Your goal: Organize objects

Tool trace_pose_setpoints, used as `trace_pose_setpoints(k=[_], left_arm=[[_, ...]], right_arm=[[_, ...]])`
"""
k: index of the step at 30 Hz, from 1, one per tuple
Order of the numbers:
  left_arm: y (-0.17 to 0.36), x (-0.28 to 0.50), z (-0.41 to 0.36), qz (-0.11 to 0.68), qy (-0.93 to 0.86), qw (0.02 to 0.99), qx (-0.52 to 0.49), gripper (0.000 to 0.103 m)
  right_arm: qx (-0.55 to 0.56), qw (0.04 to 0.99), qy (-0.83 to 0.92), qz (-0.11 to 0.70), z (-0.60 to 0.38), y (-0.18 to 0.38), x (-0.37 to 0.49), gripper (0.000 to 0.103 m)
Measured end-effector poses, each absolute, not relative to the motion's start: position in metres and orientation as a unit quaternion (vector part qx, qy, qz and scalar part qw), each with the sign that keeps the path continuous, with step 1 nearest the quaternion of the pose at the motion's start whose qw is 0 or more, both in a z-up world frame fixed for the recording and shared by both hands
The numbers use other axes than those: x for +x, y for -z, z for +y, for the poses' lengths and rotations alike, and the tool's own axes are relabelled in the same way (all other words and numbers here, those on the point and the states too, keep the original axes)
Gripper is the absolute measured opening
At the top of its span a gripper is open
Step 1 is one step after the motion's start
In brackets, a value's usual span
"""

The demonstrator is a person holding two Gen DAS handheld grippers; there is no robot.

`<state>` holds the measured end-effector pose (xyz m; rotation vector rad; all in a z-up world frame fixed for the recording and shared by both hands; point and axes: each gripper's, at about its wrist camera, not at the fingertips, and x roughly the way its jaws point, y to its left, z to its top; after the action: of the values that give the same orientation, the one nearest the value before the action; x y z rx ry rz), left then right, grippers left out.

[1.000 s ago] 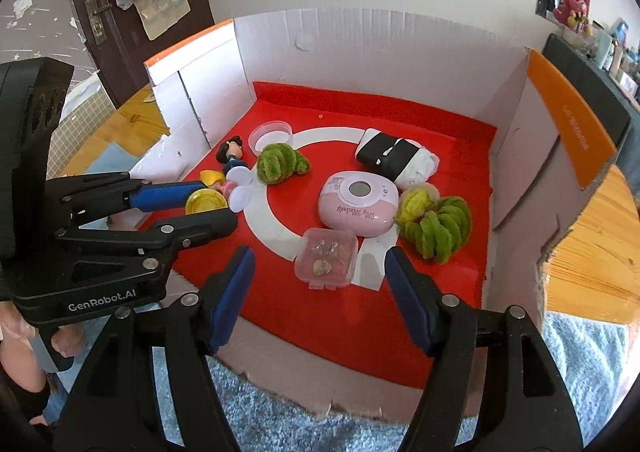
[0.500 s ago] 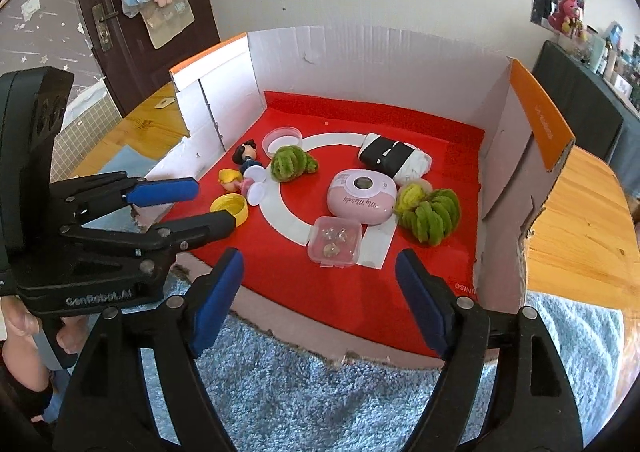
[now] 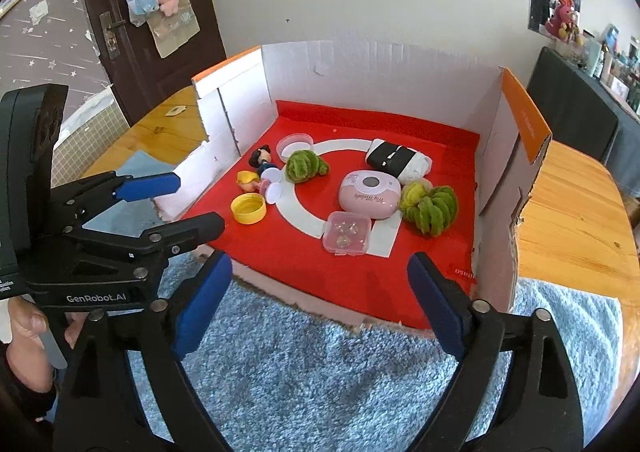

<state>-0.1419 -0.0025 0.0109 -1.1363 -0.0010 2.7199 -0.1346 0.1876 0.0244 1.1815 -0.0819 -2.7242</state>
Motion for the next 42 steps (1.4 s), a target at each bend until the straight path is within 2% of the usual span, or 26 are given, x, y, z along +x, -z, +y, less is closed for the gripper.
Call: trace_pose_setpoints(k=[11, 19, 23, 26, 42], left_arm=[[-0.011, -0.123, -0.004, 0.007, -0.924, 0.088, -0.372, 0.085], [-0.008, -0.11, -0.007, 0.004, -0.924, 0.083, -0.374, 0.097], [-0.002, -0.107, -0.012, -0.003, -0.922, 0.08, -0.38, 0.097], [0.003, -0.104, -0.016, -0.012, -0.919, 0.077, -0.387, 0.103], [0.022, -0.092, -0.019, -0.014, -0.906, 0.069, -0.418, 0.103]], right_arm=[[0.383, 0.073, 0.92, -0.028, 0.182, -0.025, -0.115, 0.096], [0.378, 0.065, 0.923, -0.033, 0.18, -0.025, -0.101, 0.097], [0.387, 0.06, 0.919, -0.041, 0.181, -0.015, -0.099, 0.101], [0.394, 0.058, 0.916, -0.042, 0.18, -0.008, -0.096, 0.102], [0.411, 0.039, 0.909, -0.063, 0.184, 0.016, -0.087, 0.102]])
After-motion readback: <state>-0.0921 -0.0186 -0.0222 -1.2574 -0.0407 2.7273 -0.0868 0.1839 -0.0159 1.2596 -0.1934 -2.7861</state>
